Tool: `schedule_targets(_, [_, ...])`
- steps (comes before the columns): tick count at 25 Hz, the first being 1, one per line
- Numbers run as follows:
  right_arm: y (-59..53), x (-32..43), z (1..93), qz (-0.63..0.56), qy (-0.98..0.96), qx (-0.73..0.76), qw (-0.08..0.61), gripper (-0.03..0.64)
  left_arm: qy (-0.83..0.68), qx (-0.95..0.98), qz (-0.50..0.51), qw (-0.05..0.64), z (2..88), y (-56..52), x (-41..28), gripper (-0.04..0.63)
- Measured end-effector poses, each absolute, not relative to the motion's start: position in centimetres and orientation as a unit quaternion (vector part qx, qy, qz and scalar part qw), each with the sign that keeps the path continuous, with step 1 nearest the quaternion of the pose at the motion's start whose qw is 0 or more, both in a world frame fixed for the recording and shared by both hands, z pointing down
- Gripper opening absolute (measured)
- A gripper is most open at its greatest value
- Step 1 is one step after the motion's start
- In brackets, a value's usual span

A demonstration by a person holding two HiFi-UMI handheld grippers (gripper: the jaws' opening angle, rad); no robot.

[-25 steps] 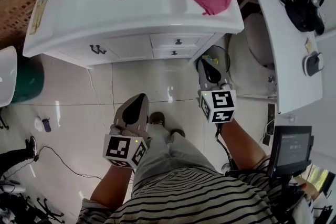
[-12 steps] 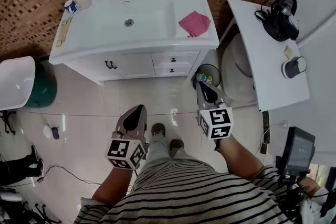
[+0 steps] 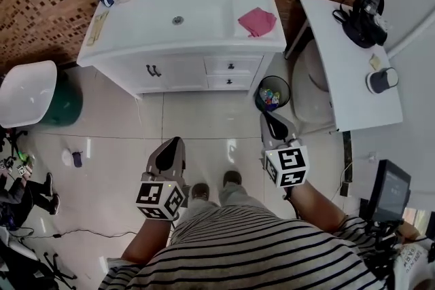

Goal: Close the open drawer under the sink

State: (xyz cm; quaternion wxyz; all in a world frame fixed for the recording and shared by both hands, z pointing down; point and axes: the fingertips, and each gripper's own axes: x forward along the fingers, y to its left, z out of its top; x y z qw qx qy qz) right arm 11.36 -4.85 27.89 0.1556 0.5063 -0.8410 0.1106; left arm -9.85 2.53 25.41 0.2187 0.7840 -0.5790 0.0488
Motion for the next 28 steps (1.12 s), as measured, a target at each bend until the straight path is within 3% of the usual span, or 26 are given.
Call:
schedule_targets(9, [1.6, 8.0, 26.0, 0.097, -0.828, 0.532, 0.149, 0.000, -0.561, 0.802, 0.028, 0.202, 23.5, 8.1, -13.5, 0.021])
schedule_targets(20, [12.6, -2.4, 25.2, 0.093, -0.821, 0.543, 0.152, 0.000, -0.527, 0.824, 0.043, 0.204, 24.3, 17.0, -22.1, 0.021])
schedule_targets(28, [16.2, -3.3, 26.8, 0.111, -0.815, 0.543, 0.170, 0.000, -0.538, 0.810, 0.042, 0.230, 26.0, 19.6, -23.6, 0.021])
